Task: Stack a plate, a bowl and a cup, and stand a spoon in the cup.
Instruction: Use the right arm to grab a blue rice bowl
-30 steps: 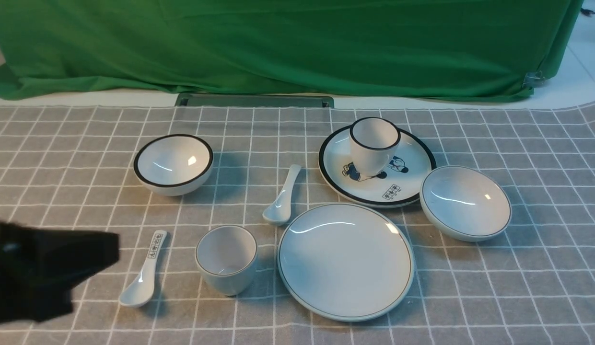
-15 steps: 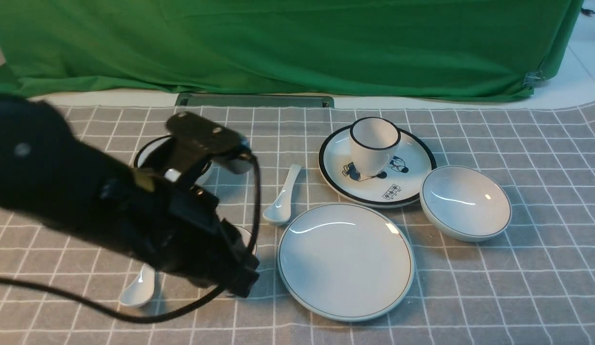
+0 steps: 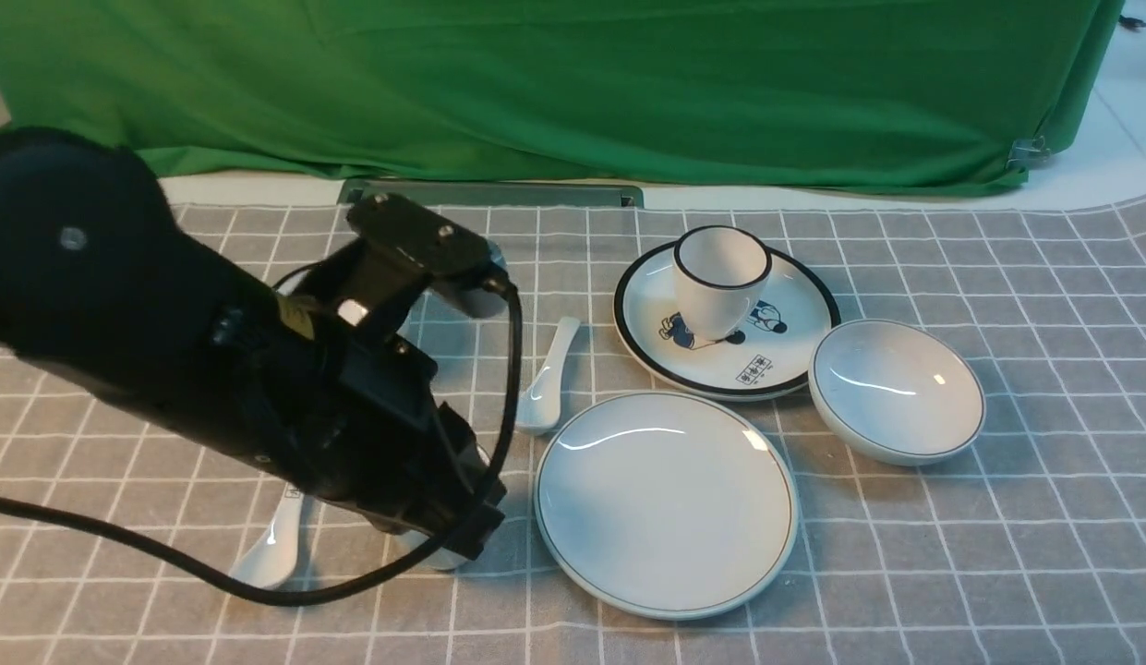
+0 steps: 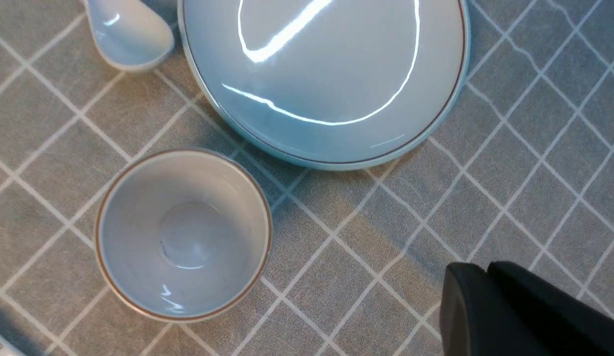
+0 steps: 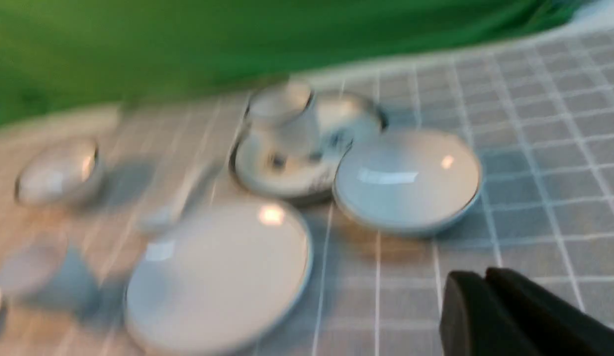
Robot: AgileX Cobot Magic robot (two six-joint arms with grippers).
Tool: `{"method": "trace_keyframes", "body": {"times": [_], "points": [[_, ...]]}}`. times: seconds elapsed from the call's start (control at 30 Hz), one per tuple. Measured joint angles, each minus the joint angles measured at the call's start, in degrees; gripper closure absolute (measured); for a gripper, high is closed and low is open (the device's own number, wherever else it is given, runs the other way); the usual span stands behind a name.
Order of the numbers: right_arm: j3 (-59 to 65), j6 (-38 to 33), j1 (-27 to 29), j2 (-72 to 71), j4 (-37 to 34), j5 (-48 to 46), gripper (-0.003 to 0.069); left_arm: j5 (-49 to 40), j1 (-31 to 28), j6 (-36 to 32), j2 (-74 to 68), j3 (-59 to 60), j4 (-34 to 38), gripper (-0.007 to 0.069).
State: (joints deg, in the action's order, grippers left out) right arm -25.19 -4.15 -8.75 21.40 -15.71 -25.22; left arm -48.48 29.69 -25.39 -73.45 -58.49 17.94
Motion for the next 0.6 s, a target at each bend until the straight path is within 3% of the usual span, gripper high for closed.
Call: {"method": "trace_keyframes", "body": {"times": [0.1,0.3,0.6], "points": [[-13.3,-6.5,-3.0,17.3,1.4,-11.9,0.0596,0.5,0.0,0.0,3.5,0.0,0.0,0.0608],[-26.1,-10.6,-5.1,39.7,2.6,-18.3,0.0552,4.3,0.0,0.0,14.1,3.6,0.0,0.0608],[-40.7,-13.2,-9.5,66.6,5.5,-18.5,0.0246,13.0,0.0,0.0,39.6,16.8,0.9,0.0608]]}}
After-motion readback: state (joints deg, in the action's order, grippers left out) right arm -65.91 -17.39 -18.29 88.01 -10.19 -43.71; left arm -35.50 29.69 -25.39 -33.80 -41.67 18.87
